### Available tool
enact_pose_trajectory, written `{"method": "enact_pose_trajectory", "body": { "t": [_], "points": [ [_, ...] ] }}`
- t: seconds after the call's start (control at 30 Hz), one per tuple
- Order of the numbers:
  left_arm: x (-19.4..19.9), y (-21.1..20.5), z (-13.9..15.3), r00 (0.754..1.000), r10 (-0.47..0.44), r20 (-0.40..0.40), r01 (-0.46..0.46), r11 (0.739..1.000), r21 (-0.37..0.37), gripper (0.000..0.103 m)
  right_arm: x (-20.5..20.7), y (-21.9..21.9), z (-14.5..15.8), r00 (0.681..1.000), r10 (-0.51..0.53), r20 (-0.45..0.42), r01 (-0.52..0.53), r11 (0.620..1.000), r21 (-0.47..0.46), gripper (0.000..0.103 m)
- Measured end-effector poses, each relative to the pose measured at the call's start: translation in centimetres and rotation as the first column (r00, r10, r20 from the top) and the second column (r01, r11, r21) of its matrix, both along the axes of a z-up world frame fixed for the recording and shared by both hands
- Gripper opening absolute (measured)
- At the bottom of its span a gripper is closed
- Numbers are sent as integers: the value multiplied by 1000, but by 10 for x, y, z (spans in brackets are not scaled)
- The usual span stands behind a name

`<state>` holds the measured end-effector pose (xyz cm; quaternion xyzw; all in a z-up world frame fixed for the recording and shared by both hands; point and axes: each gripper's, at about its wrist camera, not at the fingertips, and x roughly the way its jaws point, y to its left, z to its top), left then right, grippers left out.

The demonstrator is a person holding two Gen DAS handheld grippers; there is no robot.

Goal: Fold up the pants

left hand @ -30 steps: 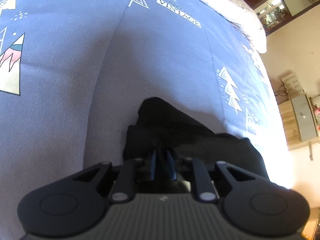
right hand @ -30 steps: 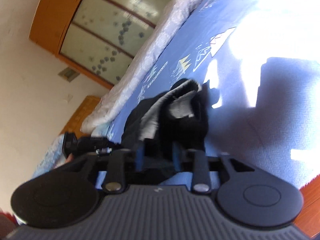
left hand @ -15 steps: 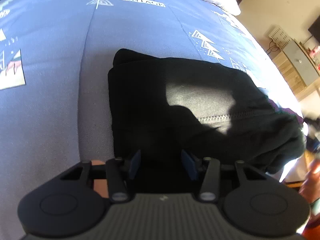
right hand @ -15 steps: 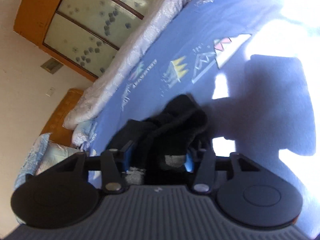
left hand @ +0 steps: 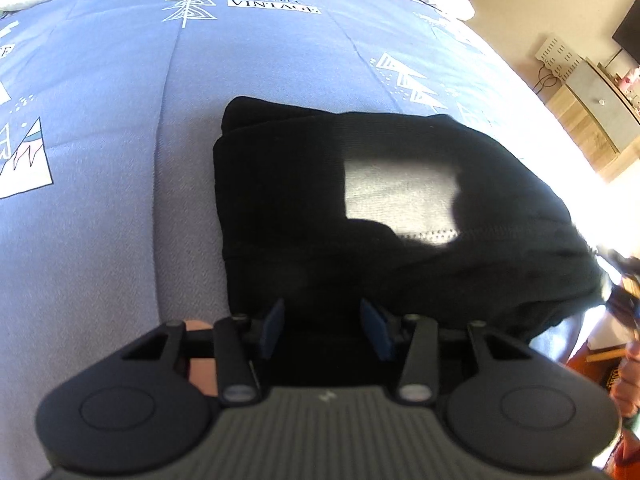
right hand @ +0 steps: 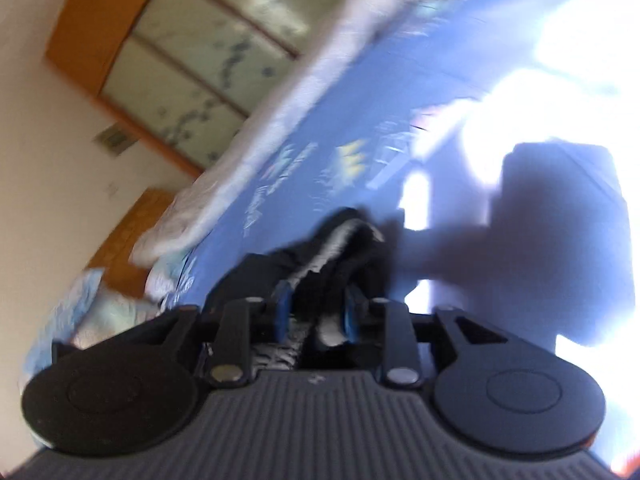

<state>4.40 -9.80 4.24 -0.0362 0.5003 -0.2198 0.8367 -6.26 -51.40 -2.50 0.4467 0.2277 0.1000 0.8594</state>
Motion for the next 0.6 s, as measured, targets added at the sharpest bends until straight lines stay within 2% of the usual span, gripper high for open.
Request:
{"method": "enact_pose_trajectory", "body": {
  "t": [0.07, 0.13, 0.17, 0.23, 0.33, 0.43, 0.5, 0.6],
  "points": [
    [0, 0, -1, 1000, 5, -7, -5, 1000, -5, 42, -29, -13, -4, 998, -41, 42, 34, 986, 163, 51],
    [4, 0, 0, 1000, 8, -13, -8, 1000, -10, 42, -44, -14, -10, 998, -25, 52, 6, 945, 327, 60],
    [3, 1, 0, 1000, 7, -13, -8, 1000, -13, 42, -49, -9, -7, 999, 2, 41, -17, 925, 379, 61],
    [1, 0, -1, 1000, 6, -8, -6, 1000, -9, 43, -55, 6, 2, 999, 32, 44, -48, 911, 410, 64],
    [-1, -2, 0, 1000, 9, 0, -9, 1000, 2, 44, -45, 27, 14, 998, 58, -1, -52, 904, 425, 91],
    [-2, -3, -1, 1000, 15, -4, -15, 1000, 3, 44, -25, 39, 18, 995, 50, -82, -15, 924, 381, 91],
    [-4, -4, 0, 1000, 18, -7, -18, 1000, 2, 45, -6, 41, 11, 985, 26, -168, 35, 935, 352, 91],
    [-4, -3, -1, 1000, 24, -13, -24, 1000, -4, 46, 20, 36, -2, 962, 4, -273, 98, 929, 358, 92]
  ]
}}
